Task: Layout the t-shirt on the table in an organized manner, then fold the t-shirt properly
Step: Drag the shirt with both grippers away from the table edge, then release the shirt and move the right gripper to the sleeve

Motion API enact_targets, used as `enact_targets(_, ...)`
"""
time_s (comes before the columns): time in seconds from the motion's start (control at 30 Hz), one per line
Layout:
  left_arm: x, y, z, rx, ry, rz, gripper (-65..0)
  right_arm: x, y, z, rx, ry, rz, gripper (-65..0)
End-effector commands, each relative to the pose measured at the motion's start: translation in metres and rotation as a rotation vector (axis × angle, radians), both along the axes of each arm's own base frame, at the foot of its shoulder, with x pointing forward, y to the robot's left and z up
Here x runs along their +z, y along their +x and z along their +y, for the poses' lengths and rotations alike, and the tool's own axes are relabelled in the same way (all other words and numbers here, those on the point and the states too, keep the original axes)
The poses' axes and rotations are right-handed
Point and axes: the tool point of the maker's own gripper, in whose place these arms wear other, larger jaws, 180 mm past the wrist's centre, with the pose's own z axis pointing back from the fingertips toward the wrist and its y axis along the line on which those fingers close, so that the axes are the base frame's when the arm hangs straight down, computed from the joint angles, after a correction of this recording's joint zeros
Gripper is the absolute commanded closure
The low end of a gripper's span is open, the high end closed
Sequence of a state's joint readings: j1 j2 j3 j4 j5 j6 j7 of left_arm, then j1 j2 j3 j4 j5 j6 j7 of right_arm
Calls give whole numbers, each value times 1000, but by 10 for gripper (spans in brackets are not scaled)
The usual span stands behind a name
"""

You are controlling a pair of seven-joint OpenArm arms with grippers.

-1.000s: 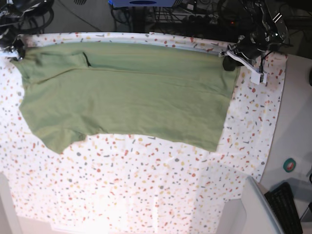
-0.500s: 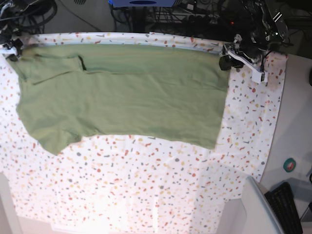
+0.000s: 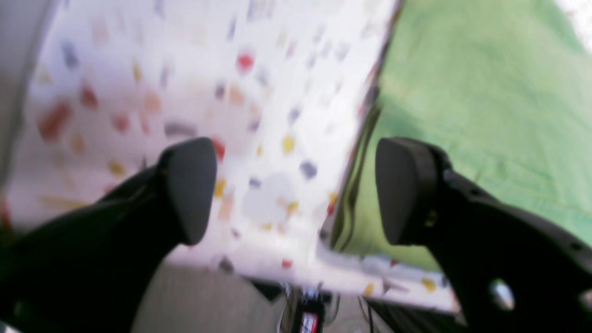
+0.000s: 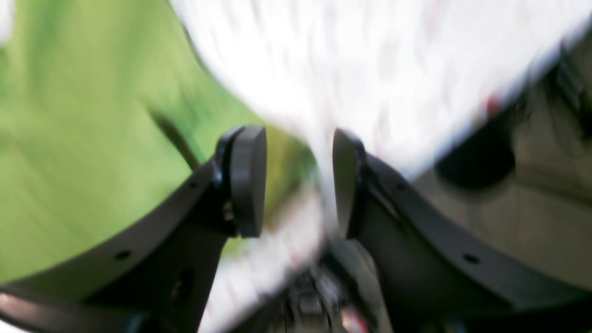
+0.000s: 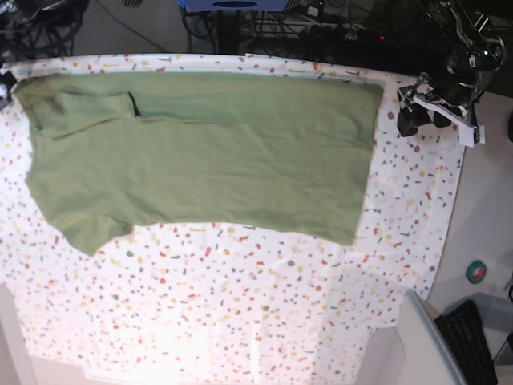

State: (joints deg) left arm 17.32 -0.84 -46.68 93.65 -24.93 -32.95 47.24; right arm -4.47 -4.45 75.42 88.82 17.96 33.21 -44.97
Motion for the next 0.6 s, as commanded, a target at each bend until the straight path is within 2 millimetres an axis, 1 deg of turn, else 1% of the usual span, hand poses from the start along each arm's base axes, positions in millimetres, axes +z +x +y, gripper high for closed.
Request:
enact_targets(0.0,13,15,-2,-21,12,-53,-413,24,33,-13,71,-69,-65,-237)
enact_targets(0.03,12,21,-9,-43,6,-57,-339,24,58,-7,158,-70,-69,-237)
enact_targets(0.07,13,26,-15,-59,3,-62,-252,24,80,-5,240,-76,-65,-237)
enact_targets(0.13,13,32,-25,-88,-9,-69,-63,21,122,-1,363,-80,-77,-237)
enact_targets(0.17,14,34,-30,-103,-13,-72,0,22,142,-1,392,-82,-102,-237)
enact_targets(0.23,11,33,-33,-113,-17,-63,0,19,166,-4,410,-66,-132,-237)
enact_targets(0.27,10,33,-32,-112,-14,-61,0,15,177,-5,417,-48,-134,-237)
enact_targets(0.33,9,31,-31,-111,-12,-55,0,6,193,-9,439,-15,-115,-237)
enact_targets(0.37,9,30,-31,-111,-11,-54,0,-3,197,-7,454,7,-90,-237)
enact_targets(0.4,11,31,-26,-115,2,-53,0,-11,200,-6,466,28,-70,-237)
enact_targets(0.47,13,32,-23,-121,12,-53,0,-21,205,-5,465,39,-70,-237)
enact_targets(0.57,14,32,-18,-123,25,-52,0,-35,204,1,460,39,-88,-237)
